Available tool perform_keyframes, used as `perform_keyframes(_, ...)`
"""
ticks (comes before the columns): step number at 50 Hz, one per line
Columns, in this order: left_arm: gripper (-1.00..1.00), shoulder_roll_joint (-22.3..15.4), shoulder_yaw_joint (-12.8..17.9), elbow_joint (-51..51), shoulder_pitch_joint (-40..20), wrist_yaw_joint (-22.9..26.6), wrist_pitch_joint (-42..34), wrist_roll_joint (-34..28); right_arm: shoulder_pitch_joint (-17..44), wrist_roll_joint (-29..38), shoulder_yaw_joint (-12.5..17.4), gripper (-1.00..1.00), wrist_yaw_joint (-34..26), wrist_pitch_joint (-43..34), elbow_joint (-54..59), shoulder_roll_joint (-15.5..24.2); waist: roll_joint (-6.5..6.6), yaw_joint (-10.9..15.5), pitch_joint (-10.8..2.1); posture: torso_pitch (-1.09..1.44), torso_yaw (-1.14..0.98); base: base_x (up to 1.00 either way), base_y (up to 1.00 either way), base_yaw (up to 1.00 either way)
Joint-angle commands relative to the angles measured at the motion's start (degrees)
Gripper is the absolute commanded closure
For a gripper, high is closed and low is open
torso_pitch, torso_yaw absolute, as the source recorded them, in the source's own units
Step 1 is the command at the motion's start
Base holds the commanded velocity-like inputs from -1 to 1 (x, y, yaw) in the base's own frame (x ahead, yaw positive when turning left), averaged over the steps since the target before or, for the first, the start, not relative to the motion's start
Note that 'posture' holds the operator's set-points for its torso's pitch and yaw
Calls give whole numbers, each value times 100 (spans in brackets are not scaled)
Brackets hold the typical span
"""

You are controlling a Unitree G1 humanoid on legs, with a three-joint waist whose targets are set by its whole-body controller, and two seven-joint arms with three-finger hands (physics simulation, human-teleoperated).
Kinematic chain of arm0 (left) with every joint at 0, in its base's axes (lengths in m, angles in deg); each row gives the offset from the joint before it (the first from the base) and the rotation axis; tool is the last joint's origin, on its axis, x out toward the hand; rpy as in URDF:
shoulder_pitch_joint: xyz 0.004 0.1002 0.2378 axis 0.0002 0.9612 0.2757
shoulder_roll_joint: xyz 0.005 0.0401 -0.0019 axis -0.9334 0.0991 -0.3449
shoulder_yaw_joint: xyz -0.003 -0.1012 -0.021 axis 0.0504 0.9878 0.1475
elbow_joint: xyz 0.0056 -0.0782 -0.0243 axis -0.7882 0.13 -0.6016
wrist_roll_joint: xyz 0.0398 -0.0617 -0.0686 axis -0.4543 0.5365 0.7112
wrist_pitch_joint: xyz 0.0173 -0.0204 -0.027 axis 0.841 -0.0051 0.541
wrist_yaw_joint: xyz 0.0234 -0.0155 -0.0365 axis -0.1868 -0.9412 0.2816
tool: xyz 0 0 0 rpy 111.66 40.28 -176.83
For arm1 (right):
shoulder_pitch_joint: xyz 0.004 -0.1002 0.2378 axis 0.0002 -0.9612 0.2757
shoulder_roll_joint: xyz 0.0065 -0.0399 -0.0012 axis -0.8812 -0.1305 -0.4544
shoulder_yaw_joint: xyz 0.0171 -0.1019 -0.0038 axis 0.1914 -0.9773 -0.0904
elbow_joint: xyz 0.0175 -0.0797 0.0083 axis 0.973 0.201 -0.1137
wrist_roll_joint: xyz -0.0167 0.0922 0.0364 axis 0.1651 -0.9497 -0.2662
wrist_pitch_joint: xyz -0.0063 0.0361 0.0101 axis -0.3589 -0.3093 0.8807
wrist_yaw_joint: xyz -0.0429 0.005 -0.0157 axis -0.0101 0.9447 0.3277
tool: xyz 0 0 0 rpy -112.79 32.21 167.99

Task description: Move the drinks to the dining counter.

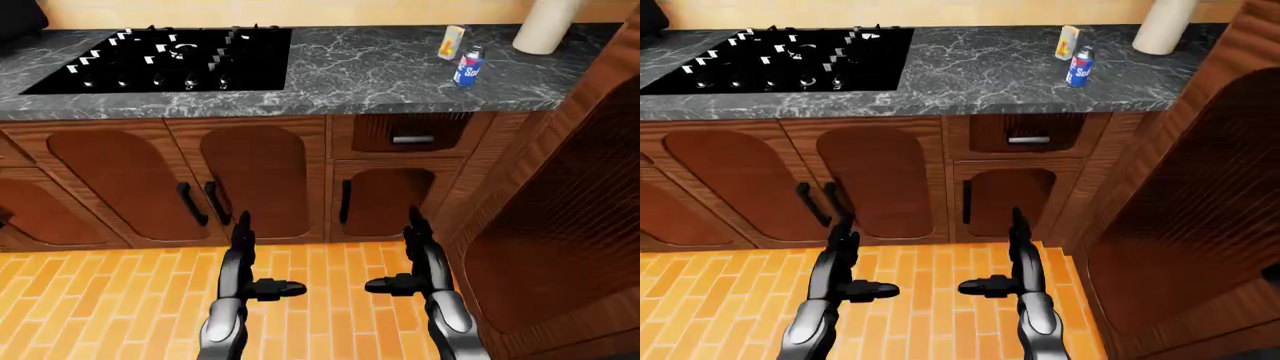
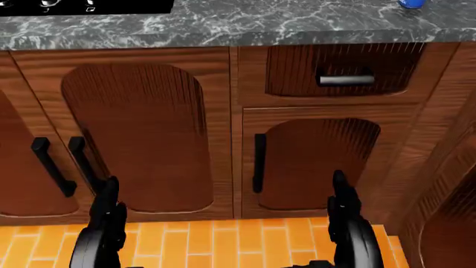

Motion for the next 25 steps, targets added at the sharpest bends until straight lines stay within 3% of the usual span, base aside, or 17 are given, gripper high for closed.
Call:
perform_keyframes(1, -100, -12, 13, -700, -74, -23, 338, 15, 217, -6, 21, -100, 24, 310, -427, 28, -45, -12, -5, 0, 0, 0, 0, 0)
perform_keyframes(3, -100, -17, 38, -701, -92, -33, 339, 24, 251, 12, 20, -100, 38, 303, -412, 32, -6, 52, -354, 0, 0, 0, 0, 0)
perform_keyframes(4, -100, -19, 43, -740, -90, -39, 316, 25, 270, 22, 19, -100, 47, 292, -415, 33, -4, 52, -296, 0, 0, 0, 0, 0)
perform_keyframes(5, -100, -20, 48, -746, -98, -40, 313, 30, 263, 36, 7, -100, 55, 239, -484, 30, -37, 42, -97, 0, 0, 0, 0, 0)
perform_keyframes(7, -100, -16, 48, -764, -92, -55, 310, 22, 278, 45, 11, -100, 60, 232, -507, 35, -43, 51, -398, 0, 0, 0, 0, 0)
perform_keyframes(8, -100, -17, 35, -807, -79, -53, 290, 9, 296, 61, 15, -100, 65, 247, -490, 41, -40, 54, -429, 0, 0, 0, 0, 0)
perform_keyframes(16, -100, -52, 48, -1434, -167, -63, -249, -70, 448, 118, 19, -100, 71, -127, -910, 70, -20, 49, -472, 0, 0, 0, 0, 0)
perform_keyframes(25, -100, -117, 57, -2808, -588, 48, -1628, -209, 763, 106, 159, -100, 43, -1417, -2327, 168, -20, 56, -534, 0, 0, 0, 0, 0)
